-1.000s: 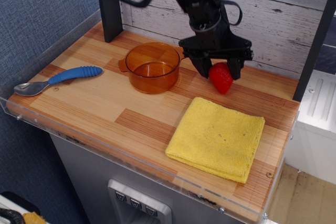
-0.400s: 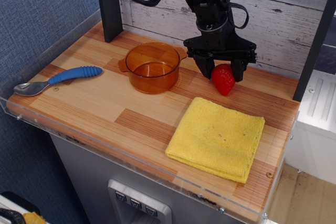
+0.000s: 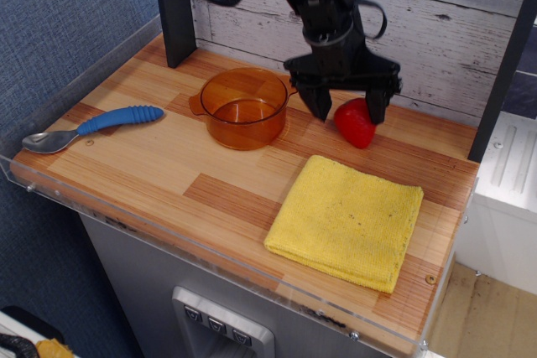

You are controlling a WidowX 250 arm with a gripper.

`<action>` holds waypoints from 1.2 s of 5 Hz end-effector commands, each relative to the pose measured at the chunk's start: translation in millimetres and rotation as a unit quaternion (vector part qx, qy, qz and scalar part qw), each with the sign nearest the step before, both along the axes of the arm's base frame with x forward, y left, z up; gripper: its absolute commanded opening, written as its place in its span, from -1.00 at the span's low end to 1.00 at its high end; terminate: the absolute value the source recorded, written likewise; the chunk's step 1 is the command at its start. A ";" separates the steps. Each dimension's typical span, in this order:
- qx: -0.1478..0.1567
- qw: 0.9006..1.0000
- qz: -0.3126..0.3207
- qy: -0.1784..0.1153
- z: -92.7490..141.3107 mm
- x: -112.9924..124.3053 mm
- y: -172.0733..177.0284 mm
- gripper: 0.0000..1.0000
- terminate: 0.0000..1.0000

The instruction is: Put the strawberry on the other side of the orange rub, behind the yellow rag.

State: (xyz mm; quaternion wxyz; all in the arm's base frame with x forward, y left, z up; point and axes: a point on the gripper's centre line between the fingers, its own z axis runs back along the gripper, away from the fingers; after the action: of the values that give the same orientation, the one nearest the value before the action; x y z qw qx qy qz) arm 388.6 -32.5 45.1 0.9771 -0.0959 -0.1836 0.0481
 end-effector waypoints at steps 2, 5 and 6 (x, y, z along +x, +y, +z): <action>0.019 0.999 0.035 -0.025 84.8 -37.8 38.8 1.00 -1.00; 0.076 0.991 0.113 0.011 115.2 -70.5 140.6 1.00 -1.00; 0.079 0.991 0.112 0.009 127.1 -86.9 153.6 1.00 -1.00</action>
State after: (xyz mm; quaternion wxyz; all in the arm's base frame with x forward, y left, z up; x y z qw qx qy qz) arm 317.4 127.2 152.4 0.9754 -0.0042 -0.1658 0.1456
